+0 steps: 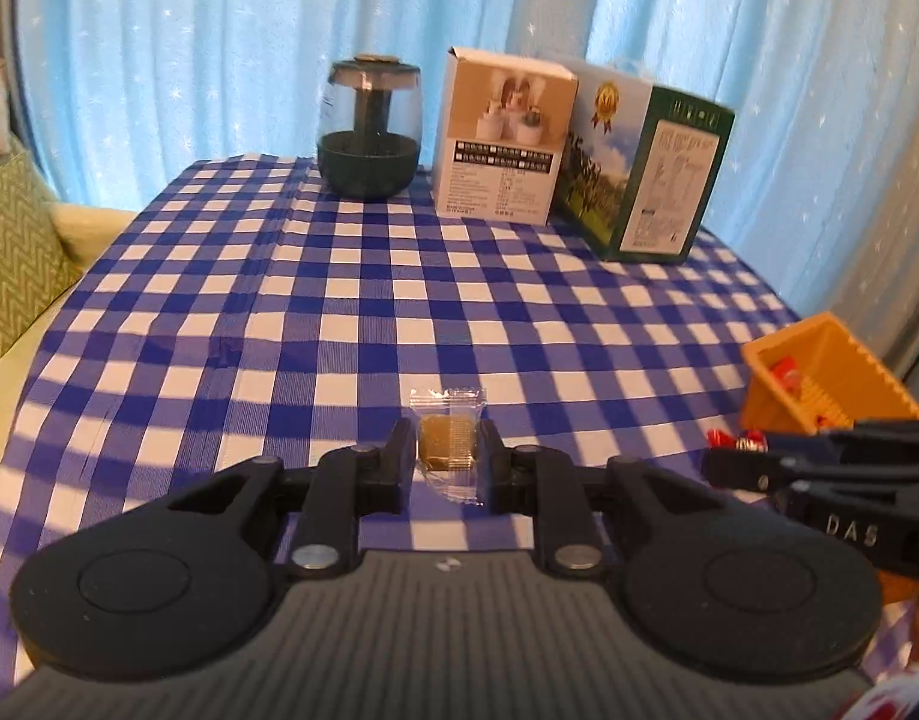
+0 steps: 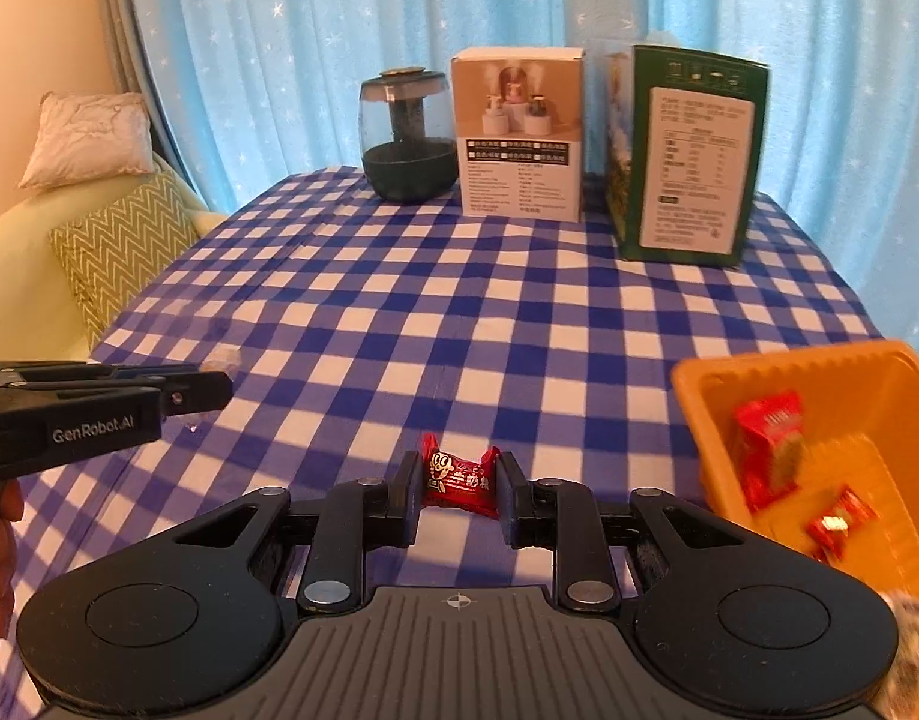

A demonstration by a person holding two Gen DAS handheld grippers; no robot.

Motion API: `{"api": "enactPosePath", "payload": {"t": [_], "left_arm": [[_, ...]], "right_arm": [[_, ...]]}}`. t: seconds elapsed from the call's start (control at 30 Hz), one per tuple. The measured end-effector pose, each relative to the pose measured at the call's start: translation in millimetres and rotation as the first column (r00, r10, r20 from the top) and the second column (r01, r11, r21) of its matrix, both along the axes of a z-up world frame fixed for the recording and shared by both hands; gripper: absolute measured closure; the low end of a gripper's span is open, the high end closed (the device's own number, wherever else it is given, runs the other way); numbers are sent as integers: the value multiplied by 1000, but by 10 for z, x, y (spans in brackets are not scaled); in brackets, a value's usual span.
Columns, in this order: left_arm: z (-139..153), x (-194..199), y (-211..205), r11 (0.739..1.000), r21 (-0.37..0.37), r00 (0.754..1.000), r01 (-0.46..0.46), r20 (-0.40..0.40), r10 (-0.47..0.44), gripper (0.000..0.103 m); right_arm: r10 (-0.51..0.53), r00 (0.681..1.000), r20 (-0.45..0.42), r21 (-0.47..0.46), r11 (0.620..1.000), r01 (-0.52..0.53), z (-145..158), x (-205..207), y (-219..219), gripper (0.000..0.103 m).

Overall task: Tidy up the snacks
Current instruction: 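Carry the clear-wrapped candy with the left tool while the right tool carries the red candy over the tray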

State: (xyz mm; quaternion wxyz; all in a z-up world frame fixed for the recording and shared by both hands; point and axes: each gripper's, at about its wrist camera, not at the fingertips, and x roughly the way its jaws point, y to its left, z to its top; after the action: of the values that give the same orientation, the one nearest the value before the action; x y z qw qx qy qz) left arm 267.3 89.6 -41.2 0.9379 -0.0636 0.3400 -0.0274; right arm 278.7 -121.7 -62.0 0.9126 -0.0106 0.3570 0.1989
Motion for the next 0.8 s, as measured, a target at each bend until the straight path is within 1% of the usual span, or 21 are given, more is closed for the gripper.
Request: {"api": "enactPosePath", "payload": {"t": [0.07,0.33,0.57,0.8], "left_arm": [[95,-119,-61,1000,-19,1000,-14,-9,14,84],[401,-648,-344,999,-42,1000,-27,-10,27,84],[476,-1064,-573,999,-35,1000,-3,-22,2,84],[498,-1399,-859,999,-25,999,48,-21,-48,84]], "right_arm": [[-7,1000,1,7,1000,7,78,-135,-56,77],[-53,999,4,28,998,53,351,-701,-323,77],[-100,995,0,21,995,100,448,-1197,-602,77],[-148,989,-9,7,989,148,472,-1560,-852,77]]}}
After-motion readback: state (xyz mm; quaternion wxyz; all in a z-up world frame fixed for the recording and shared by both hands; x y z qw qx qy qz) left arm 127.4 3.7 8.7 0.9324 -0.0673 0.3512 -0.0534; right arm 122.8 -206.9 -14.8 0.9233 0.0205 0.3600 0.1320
